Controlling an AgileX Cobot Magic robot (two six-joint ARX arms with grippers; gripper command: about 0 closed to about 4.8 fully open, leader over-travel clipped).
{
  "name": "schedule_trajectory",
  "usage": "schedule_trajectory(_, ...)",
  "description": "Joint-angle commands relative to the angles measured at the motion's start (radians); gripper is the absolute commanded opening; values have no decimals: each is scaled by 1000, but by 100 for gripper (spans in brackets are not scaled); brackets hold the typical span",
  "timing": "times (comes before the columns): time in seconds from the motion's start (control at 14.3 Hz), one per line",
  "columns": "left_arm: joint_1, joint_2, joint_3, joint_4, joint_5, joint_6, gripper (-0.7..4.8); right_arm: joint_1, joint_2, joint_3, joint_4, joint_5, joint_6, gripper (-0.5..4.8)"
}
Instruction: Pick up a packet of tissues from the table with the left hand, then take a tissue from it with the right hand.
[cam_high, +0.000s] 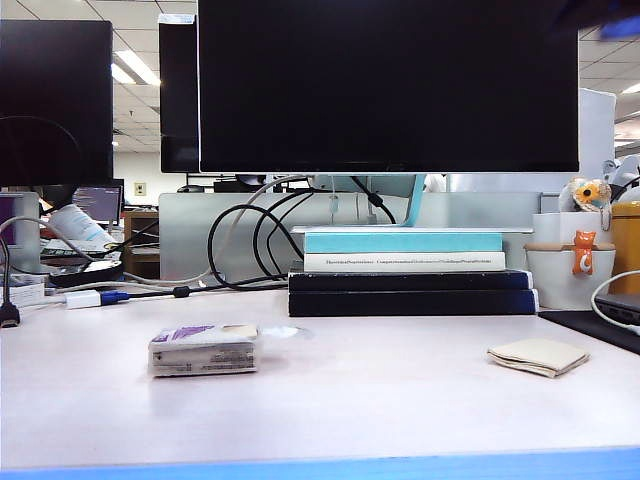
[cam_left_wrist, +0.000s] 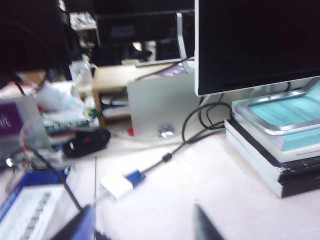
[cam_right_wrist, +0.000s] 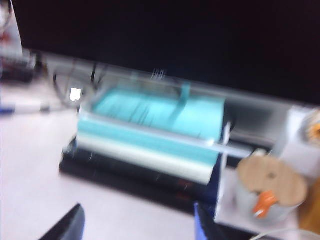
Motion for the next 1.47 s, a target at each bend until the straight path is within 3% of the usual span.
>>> schedule_trajectory(0.07,95,-5,2,-48,101,-44,267,0,-91,-75,87,54,2,210)
schedule_trajectory(0.21,104,-99,-2,-58,64,-10,142,0,-195,-209,201,163,29,187)
schedule_trajectory(0.28,104,-148,-14,-58,25,-11,141,0,-219,-267,259,181,74,175)
schedule_trajectory(0.42,104,-261,-71,-77,-62,-21,65,0,-224,-359,353,183,98,37)
schedule_trajectory(0.56,104,-356,-143,-90,-80,-48,10,0,-222,-394,331,183,84,17)
schedule_trajectory(0.77,104,-374,-204,-137,-32,-108,3,0,-251,-492,391,157,83,17)
schedule_trajectory(0.91,104,-408,-209,-138,-8,-111,2,0,-392,-492,420,157,26,17)
schedule_trajectory(1.05,104,-442,-211,-158,-10,-103,2,-1,-532,-492,303,169,-20,17)
schedule_trajectory(1.19,104,-445,-227,-169,-10,-102,2,-9,-636,-489,146,265,-31,17)
schedule_trajectory(1.4,106,-453,-261,-185,-13,-99,-3,-11,-623,-490,-18,215,-14,17)
schedule_trajectory(1.47,106,-453,-261,-208,-60,-82,-3,-12,-623,-490,-77,212,-5,17)
